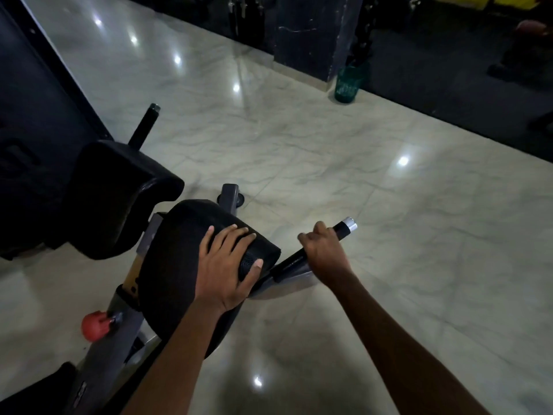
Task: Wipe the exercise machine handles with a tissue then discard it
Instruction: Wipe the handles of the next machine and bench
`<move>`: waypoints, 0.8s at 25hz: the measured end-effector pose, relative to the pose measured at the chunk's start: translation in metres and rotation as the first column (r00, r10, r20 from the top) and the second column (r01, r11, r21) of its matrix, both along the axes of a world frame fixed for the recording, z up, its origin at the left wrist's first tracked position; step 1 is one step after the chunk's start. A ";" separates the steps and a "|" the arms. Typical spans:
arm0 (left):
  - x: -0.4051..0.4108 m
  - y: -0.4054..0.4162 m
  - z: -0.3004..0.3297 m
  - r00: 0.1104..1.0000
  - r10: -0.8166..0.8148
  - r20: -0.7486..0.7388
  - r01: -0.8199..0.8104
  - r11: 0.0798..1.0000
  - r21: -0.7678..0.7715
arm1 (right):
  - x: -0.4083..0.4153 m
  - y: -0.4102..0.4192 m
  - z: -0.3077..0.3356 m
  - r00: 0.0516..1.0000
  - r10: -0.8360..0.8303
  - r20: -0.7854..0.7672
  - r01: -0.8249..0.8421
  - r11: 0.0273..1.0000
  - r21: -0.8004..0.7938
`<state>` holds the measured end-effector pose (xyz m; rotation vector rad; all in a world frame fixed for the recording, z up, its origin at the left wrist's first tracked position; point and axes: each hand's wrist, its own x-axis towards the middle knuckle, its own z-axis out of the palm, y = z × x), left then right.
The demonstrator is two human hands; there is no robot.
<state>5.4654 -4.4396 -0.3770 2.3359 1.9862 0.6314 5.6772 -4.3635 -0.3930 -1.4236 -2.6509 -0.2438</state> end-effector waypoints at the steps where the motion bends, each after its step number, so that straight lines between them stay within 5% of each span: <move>1: -0.003 0.002 -0.001 1.000 -0.012 -0.022 0.011 1.000 -0.012 | 0.010 0.004 0.001 0.999 -0.031 -0.031 0.031 0.999 0.011; 5: -0.023 0.022 0.005 0.953 -0.271 -0.138 0.258 0.960 -0.110 | 0.037 0.001 0.003 0.899 -0.320 -0.300 0.365 0.925 0.104; 9: -0.040 0.047 0.013 0.849 -0.494 -0.189 0.471 0.869 -0.154 | 0.011 -0.004 -0.008 0.579 -0.649 -0.493 0.735 0.678 -0.029; 14: -0.043 0.045 0.013 0.827 -0.543 -0.146 0.533 0.839 -0.107 | -0.029 -0.014 -0.014 0.243 -0.761 -0.602 0.806 0.504 -0.312; 20: -0.045 0.046 0.007 0.825 -0.541 -0.165 0.526 0.841 -0.126 | -0.104 -0.074 -0.035 -0.009 -0.675 -0.738 0.711 0.515 -0.479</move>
